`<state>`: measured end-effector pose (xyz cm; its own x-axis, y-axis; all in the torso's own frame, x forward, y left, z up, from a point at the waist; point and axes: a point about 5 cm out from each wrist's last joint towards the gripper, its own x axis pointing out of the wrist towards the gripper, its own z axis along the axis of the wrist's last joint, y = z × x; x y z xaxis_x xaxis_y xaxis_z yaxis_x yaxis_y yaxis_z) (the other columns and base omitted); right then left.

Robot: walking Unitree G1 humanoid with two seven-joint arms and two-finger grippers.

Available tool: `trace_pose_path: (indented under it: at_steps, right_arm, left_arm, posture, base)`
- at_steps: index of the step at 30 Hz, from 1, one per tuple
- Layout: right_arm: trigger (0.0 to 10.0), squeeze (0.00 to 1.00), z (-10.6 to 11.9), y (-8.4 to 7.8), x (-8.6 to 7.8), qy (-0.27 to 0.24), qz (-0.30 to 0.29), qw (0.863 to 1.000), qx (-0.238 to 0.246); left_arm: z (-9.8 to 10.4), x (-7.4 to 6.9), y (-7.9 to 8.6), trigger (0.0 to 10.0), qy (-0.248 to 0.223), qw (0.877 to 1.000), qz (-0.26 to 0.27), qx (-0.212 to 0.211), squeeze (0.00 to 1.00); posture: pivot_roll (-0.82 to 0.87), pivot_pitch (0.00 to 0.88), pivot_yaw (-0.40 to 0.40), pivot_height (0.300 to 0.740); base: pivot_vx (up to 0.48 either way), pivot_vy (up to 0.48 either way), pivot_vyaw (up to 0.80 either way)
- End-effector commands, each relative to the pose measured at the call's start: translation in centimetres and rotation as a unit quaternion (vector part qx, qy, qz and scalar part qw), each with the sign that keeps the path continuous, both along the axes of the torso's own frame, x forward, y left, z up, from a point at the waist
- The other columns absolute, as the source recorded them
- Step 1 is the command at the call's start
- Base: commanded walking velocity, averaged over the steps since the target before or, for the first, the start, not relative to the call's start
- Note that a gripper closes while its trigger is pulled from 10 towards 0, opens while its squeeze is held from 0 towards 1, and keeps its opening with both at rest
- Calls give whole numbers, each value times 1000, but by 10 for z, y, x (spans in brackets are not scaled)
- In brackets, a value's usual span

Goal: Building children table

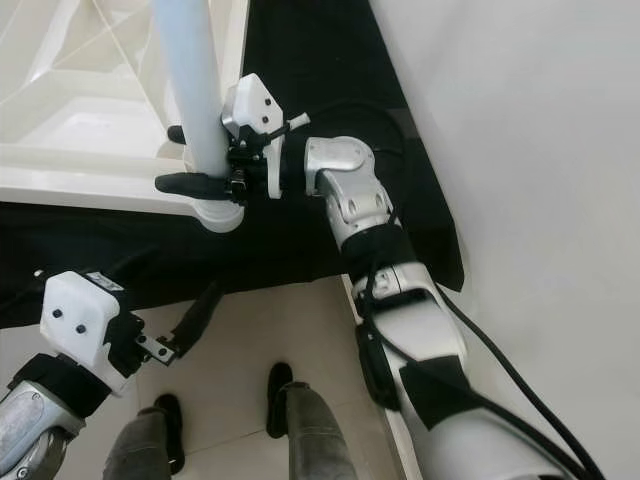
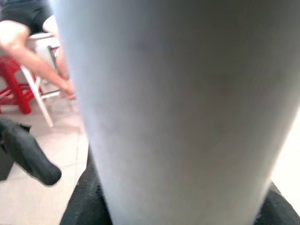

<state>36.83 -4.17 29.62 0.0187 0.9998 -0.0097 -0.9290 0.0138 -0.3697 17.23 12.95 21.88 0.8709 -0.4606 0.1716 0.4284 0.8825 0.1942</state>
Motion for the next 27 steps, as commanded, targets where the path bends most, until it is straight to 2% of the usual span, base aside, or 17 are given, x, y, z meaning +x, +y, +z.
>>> trace_pose_path:
  at_steps: [1, 10, 12, 13, 14, 15, 16, 17, 18, 19, 20, 21, 22, 23, 26, 27]
  right_arm:
    - [0, 0, -2, -2, 1, 4, 10, 1000, 0]
    - [0, 0, -4, -12, 5, 4, 1, 1000, -9]
    - [0, 0, -15, -21, 9, -21, -59, 998, -19]
    - [0, 0, -15, -21, 9, -21, -59, 998, -19]
    - [0, 0, -20, -25, 11, -27, -85, 996, -18]
    - [0, 0, -34, -29, 14, -7, -149, 989, 0]
    - [0, 0, -34, -29, 14, -7, -149, 989, 0]
    - [0, 0, -73, -38, 15, 47, -343, 936, 56]
    - [0, 0, -88, -44, 12, 66, -423, 901, 71]
    - [0, 0, -88, -44, 12, 66, -423, 901, 71]
    - [0, 0, -108, -48, -1, 70, -492, 865, 68]
    - [0, 0, -122, -42, -18, 61, -506, 859, 57]
    - [0, 0, -122, -42, -18, 61, -506, 859, 57]
    - [0, 0, -127, -33, -28, 45, -499, 864, 46]
    - [0, 0, -125, -27, -28, 29, -496, 866, 45]
    - [0, 0, -119, -25, -22, 19, -495, 867, 50]
  left_arm:
    - [-1, -4, -2, 10000, 9, 1000, -3, -1, 0]
    - [-1, -3, -2, 10000, 9, 1000, -3, -1, 0]
    - [-2, -2, -2, 10000, 8, 1000, -4, -3, 0]
    - [-2, -2, -2, 10000, 8, 1000, -4, -3, 0]
    - [-2, -1, -2, 10000, 7, 1000, -4, -5, 0]
    - [-3, -1, -2, 10000, 7, 1000, -3, -5, 0]
    - [-3, -1, -2, 10000, 7, 1000, -3, -5, 0]
    - [-3, 0, -1, 10000, 8, 1000, -4, -6, 0]
    - [-3, 0, -1, 10000, 8, 1000, -5, -6, 0]
    - [-3, 0, -1, 10000, 8, 1000, -5, -6, 0]
    - [-3, 1, -2, 10000, 9, 1000, -8, -8, 0]
    - [-3, 2, -3, 10000, 10, 1000, -11, -9, 0]
    - [-3, 2, -3, 10000, 10, 1000, -11, -9, 0]
    - [-4, 3, -3, 10000, 10, 1000, -14, -10, 0]
    - [-4, 4, -4, 10000, 10, 1000, -16, -10, 0]
    - [-3, 5, -3, 10000, 7, 1000, -16, -10, 0]
  posture:
    - [233, 411, -183, 740]
    - [222, 401, -174, 740]
    - [175, 376, -183, 740]
    - [175, 376, -183, 740]
    - [175, 376, -183, 740]
    - [164, 371, -178, 740]
    - [164, 371, -178, 740]
    - [148, 367, -165, 740]
    - [135, 367, -161, 740]
    - [135, 367, -161, 740]
    - [135, 367, -161, 740]
    - [127, 374, -150, 740]
    - [127, 374, -150, 740]
    - [119, 360, -137, 740]
    - [122, 354, -140, 740]
    - [124, 353, -145, 740]
  base:
    - [0, 0, 0]
    - [0, 0, 0]
    - [0, 0, 0]
    - [0, 0, 0]
    - [0, 0, 0]
    - [0, 0, 0]
    - [0, 0, 0]
    - [0, 0, 0]
    - [0, 0, 0]
    - [0, 0, 0]
    - [0, 0, 0]
    - [0, 0, 0]
    - [0, 0, 0]
    - [0, 0, 0]
    - [0, 0, 0]
    - [0, 0, 0]
